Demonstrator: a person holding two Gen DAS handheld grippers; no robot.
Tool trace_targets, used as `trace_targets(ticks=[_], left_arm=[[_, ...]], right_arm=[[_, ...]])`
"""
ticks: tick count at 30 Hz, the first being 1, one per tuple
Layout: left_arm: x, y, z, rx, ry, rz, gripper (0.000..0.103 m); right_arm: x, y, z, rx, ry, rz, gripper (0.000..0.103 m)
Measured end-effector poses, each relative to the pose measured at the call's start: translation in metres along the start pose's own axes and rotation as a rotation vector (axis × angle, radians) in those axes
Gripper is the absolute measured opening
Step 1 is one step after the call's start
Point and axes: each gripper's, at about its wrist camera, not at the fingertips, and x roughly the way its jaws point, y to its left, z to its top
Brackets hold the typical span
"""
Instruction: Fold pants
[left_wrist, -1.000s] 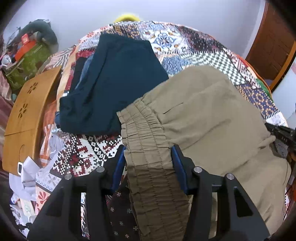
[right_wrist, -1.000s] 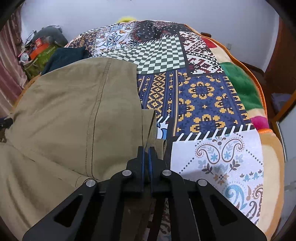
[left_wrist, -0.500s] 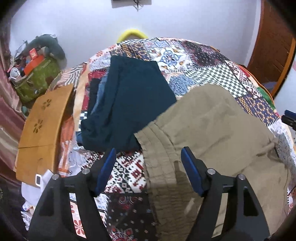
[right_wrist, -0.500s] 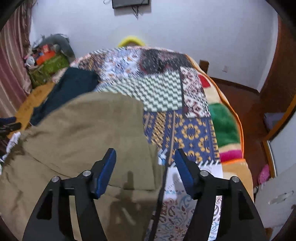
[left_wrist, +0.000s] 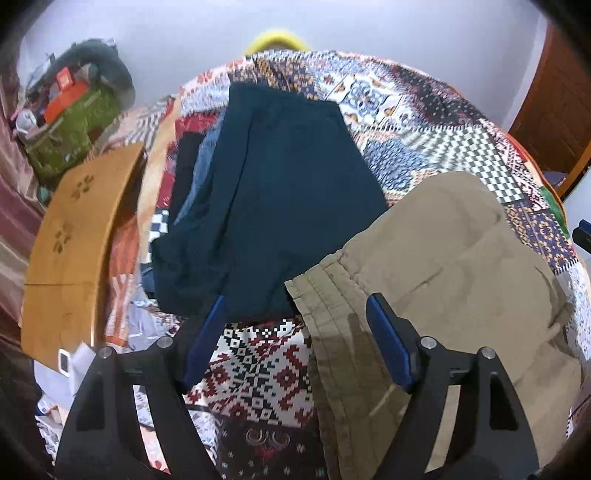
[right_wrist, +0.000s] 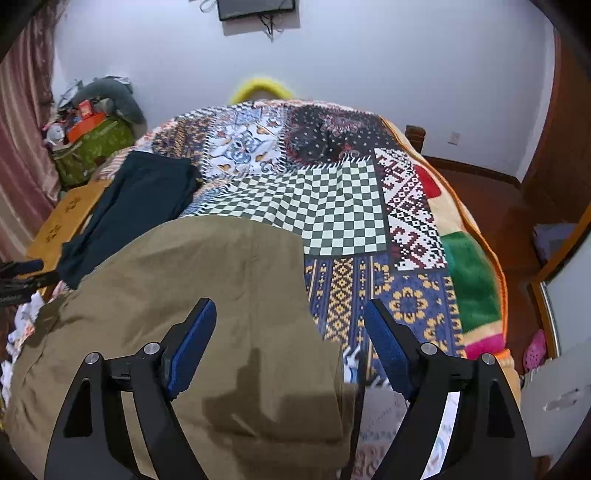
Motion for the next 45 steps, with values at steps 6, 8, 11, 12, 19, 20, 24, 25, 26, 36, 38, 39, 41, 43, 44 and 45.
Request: trace_targets(ticks=[6, 8, 11, 12, 19, 20, 24, 25, 26, 36, 38, 39, 41, 43, 44, 45], left_arm=[[0.038, 0.003, 0.007, -0.039, 0.076, -0.031, 0.078], [0.048, 0.003, 0.007, -0.047, 0.094, -0.040, 0.081], [0.060, 0.002, 0.006, -0.050, 0.101, -0.043, 0.087], [0.064, 0.002, 0.005, -0.053, 0.100, -0.045, 0.089], [0.085, 0.005, 0.008, -0.079, 0.144, -0.124, 0.093], [0.085, 0.005, 0.008, -0.077, 0.143, -0.136, 0.091], [0.083, 0.000, 0.008, -0.036, 0.127, -0.196, 0.069], [0.082, -0.001, 0.008, -0.034, 0.126, -0.213, 0.063], [0.081, -0.003, 0.008, -0.031, 0.118, -0.204, 0.062], [0.071, -0.006, 0.007, -0.001, 0.074, -0.167, 0.047], [0.067, -0.006, 0.007, 0.007, 0.062, -0.149, 0.042], [0.064, -0.006, 0.007, 0.013, 0.052, -0.138, 0.040], [0.056, -0.007, 0.007, 0.029, 0.026, -0.109, 0.037], [0.046, -0.008, 0.008, 0.048, -0.007, -0.083, 0.036], [0.039, -0.008, 0.010, 0.058, -0.026, -0.069, 0.035], [0.035, -0.009, 0.012, 0.063, -0.038, -0.061, 0.035]], right_arm=[[0.044, -0.005, 0.021, -0.017, 0.031, 0.003, 0.079], [0.059, -0.009, 0.028, 0.001, 0.059, 0.036, 0.079], [0.084, -0.015, 0.038, 0.019, 0.094, 0.076, 0.079], [0.092, -0.017, 0.042, 0.017, 0.104, 0.078, 0.078], [0.146, -0.030, 0.050, 0.074, 0.193, 0.093, 0.076], [0.153, -0.031, 0.049, 0.087, 0.207, 0.108, 0.073], [0.161, -0.034, 0.050, 0.156, 0.197, 0.184, 0.057], [0.163, -0.035, 0.050, 0.174, 0.200, 0.210, 0.053], [0.164, -0.036, 0.048, 0.193, 0.205, 0.246, 0.042], [0.151, -0.005, 0.049, 0.038, 0.179, 0.180, 0.006], [0.148, -0.003, 0.049, 0.025, 0.172, 0.169, 0.005], [0.146, -0.003, 0.049, 0.028, 0.164, 0.171, 0.005], [0.140, -0.006, 0.051, 0.035, 0.142, 0.175, 0.004], [0.133, -0.008, 0.053, 0.045, 0.120, 0.179, 0.004], [0.128, -0.010, 0.055, 0.054, 0.104, 0.183, 0.004], [0.124, -0.012, 0.056, 0.057, 0.094, 0.185, 0.004]])
